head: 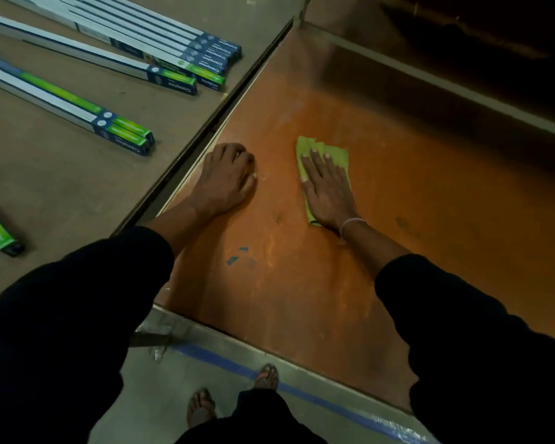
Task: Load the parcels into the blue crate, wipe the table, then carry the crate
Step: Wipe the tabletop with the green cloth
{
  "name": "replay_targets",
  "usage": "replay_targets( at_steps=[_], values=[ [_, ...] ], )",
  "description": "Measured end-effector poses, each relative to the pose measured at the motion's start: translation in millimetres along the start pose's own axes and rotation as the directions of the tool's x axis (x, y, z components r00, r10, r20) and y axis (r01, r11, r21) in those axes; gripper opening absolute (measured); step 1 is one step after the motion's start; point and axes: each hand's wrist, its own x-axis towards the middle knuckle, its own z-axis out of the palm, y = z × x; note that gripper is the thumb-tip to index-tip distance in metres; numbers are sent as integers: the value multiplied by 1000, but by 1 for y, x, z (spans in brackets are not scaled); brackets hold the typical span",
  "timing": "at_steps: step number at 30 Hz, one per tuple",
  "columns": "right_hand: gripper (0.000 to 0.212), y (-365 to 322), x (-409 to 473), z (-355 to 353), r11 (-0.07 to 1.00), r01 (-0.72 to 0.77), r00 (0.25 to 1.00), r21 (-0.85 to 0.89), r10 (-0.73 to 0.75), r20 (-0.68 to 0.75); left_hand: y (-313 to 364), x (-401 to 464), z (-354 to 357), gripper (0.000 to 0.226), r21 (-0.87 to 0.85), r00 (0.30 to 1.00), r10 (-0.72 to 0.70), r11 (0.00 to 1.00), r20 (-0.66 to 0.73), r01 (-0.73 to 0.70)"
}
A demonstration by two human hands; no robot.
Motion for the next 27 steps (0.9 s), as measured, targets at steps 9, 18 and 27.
replay_targets(
  at_steps=[9,18,27],
  values=[
    [60,8,100,1,997,-76,997,6,76,-7,2,3,0,49,32,998,-19,999,-58,20],
    [60,-1,187,2,989,-148,989,15,148,-6,-2,7,4,53,42,999,-30,999,-31,31],
    [59,-23,252,5,996,-80,997,44,81,-18,-2,10,2,56,48,998,-57,997,4,56]
  ],
)
